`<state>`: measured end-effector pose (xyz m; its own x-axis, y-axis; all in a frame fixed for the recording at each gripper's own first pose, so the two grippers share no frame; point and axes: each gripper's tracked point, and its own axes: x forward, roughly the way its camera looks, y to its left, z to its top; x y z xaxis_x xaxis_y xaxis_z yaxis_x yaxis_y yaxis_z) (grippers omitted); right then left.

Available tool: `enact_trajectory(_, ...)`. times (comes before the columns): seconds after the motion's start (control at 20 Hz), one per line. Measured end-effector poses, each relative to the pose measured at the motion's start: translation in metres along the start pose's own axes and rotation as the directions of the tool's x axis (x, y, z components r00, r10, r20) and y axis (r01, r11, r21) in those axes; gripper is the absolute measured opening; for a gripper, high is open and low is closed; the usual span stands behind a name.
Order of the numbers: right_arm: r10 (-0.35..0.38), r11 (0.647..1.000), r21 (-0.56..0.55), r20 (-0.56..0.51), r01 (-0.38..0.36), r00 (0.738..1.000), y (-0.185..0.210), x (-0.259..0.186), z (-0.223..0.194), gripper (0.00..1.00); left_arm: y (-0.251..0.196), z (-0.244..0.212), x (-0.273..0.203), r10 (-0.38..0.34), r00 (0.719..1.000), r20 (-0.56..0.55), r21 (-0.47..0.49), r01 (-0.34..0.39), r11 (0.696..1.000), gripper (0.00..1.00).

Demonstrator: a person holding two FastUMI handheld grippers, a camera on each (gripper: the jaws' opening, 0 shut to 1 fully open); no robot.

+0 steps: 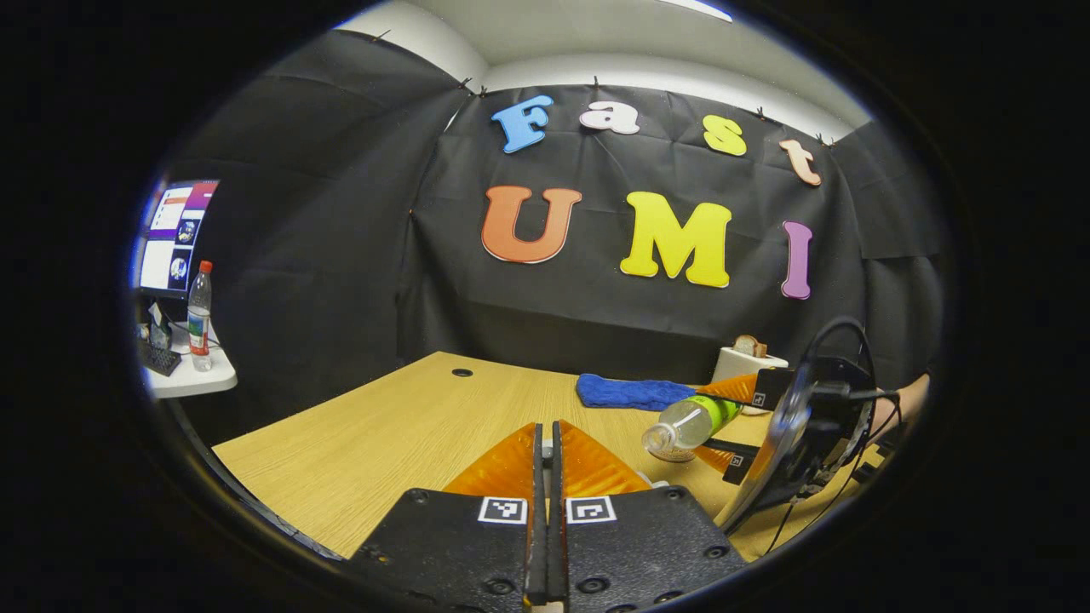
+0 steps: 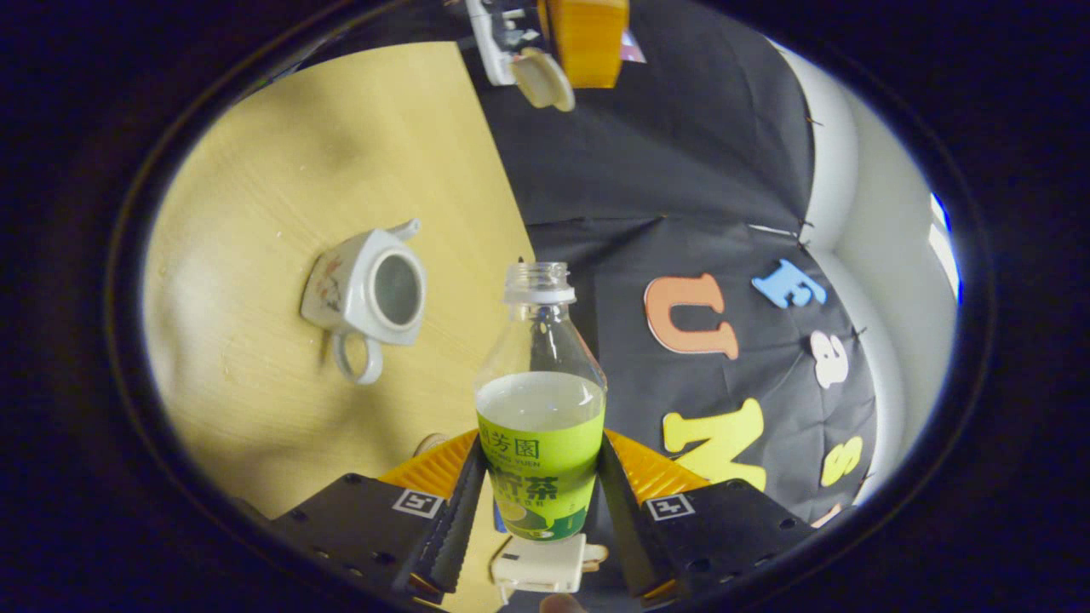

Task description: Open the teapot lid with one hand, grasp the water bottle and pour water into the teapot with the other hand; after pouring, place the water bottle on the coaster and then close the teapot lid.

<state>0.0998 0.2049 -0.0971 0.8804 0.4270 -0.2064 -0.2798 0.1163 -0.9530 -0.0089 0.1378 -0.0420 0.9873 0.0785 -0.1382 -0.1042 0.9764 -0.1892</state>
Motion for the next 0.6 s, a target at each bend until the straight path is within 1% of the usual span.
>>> enact_trajectory(0.05,0.015,0.995,0.101,0.005,-0.016,1.000,-0.001,0.001,-0.002,0.72,-0.005,0.000,0.000,-0.003,1.000,-0.008,0.014,0.003,1.000,0.03)
enact_trajectory(0.1,0.036,0.977,0.210,0.007,-0.037,0.999,-0.005,0.003,-0.005,0.73,-0.006,0.004,0.000,0.004,1.000,-0.004,0.030,-0.004,1.000,0.03)
enact_trajectory(0.15,0.051,0.947,0.316,0.007,-0.051,0.999,-0.007,0.006,-0.006,0.73,-0.007,0.007,0.000,0.008,1.000,0.000,0.038,-0.008,0.999,0.02)
enact_trajectory(0.2,0.061,0.911,0.408,-0.003,-0.054,0.998,-0.011,0.009,-0.012,0.71,-0.010,0.009,0.001,0.005,1.000,0.007,0.039,-0.005,0.999,0.02)
enact_trajectory(0.25,0.073,0.870,0.489,-0.009,-0.059,0.997,-0.013,0.011,-0.017,0.71,-0.015,0.009,0.001,-0.002,1.000,0.006,0.040,0.002,0.999,0.03)
enact_trajectory(0.3,0.080,0.819,0.571,-0.007,-0.062,0.997,-0.015,0.014,-0.023,0.72,-0.020,0.008,0.001,-0.010,1.000,0.003,0.047,0.010,0.999,0.03)
enact_trajectory(0.35,0.079,0.756,0.652,-0.006,-0.056,0.997,-0.021,0.019,-0.029,0.71,-0.025,0.008,0.001,-0.010,1.000,-0.002,0.059,0.010,0.998,0.03)
enact_trajectory(0.4,0.078,0.685,0.727,0.004,-0.056,0.997,-0.029,0.020,-0.034,0.72,-0.029,0.008,0.001,-0.013,1.000,-0.004,0.068,0.013,0.998,0.03)
enact_trajectory(0.45,0.067,0.610,0.791,0.004,-0.044,0.998,-0.033,0.020,-0.045,0.71,-0.035,0.009,0.001,-0.020,1.000,-0.002,0.072,0.020,0.997,0.03)
enact_trajectory(0.5,0.049,0.547,0.837,-0.003,-0.025,0.999,-0.041,0.023,-0.053,0.71,-0.040,0.010,0.002,-0.028,1.000,-0.001,0.068,0.028,0.997,0.03)
enact_trajectory(0.6,0.014,0.434,0.901,-0.015,0.008,1.000,-0.054,0.030,-0.068,0.71,-0.047,0.011,0.003,-0.046,0.999,0.000,0.061,0.046,0.997,0.03)
